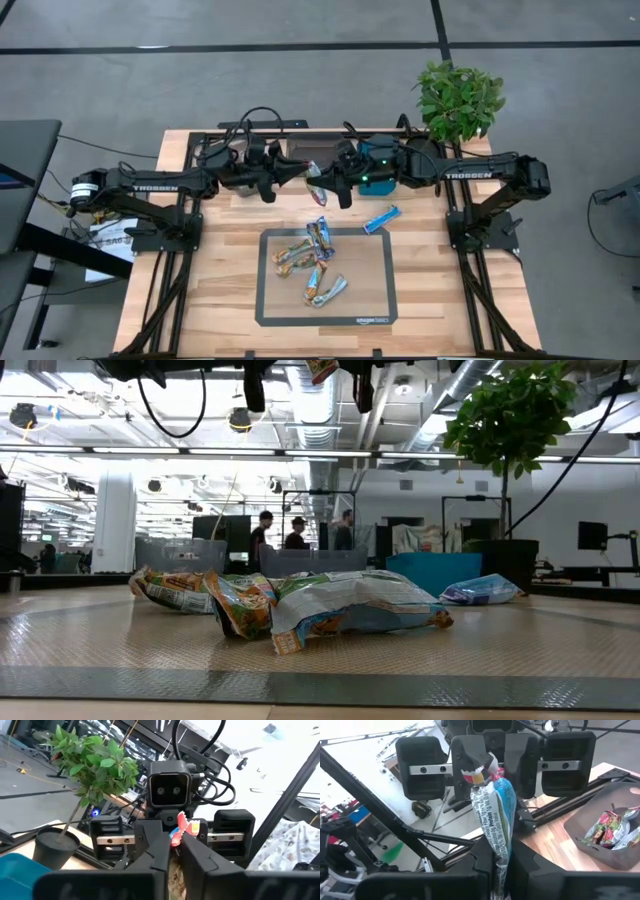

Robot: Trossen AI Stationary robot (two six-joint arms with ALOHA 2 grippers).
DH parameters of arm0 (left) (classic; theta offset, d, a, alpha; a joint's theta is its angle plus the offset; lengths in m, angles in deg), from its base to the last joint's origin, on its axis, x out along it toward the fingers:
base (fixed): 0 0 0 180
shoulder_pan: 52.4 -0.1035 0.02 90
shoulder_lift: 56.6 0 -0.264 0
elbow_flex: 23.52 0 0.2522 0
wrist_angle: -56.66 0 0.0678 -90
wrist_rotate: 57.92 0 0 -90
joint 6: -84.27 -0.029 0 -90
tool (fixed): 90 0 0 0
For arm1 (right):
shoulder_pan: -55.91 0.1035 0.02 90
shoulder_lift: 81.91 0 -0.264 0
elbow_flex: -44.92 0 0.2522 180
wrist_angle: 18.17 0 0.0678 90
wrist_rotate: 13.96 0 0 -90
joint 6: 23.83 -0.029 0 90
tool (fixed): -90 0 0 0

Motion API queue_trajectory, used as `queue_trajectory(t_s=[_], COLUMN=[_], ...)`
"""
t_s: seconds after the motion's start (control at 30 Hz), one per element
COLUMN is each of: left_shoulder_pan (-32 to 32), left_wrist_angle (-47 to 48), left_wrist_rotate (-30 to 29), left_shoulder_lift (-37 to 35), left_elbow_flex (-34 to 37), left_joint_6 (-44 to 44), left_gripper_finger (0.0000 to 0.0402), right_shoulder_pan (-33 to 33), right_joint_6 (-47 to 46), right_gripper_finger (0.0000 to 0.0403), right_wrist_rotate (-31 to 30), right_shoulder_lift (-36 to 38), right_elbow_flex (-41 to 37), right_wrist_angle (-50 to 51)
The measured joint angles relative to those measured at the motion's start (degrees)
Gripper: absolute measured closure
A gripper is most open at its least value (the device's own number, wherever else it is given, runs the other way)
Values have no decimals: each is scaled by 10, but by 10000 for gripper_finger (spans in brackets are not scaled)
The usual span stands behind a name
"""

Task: Pick and place Granola Bars by type
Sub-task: Put the red granola bar into the left black bin

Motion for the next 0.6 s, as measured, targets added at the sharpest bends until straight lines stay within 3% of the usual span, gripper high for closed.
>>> queue_trajectory(t_s=[0.33,0.6], left_shoulder_pan=[-2,-5], left_wrist_angle=[-1,16], left_wrist_rotate=[0,0], left_shoulder_lift=[0,-1], left_elbow_flex=[0,0], left_joint_6=[0,0], left_gripper_finger=[398,401], right_shoulder_pan=[-1,-3], right_joint_6=[6,51], right_gripper_finger=[372,309], right_wrist_rotate=[-24,-54], right_shoulder_lift=[0,0], right_elbow_flex=[0,0], right_wrist_angle=[2,16])
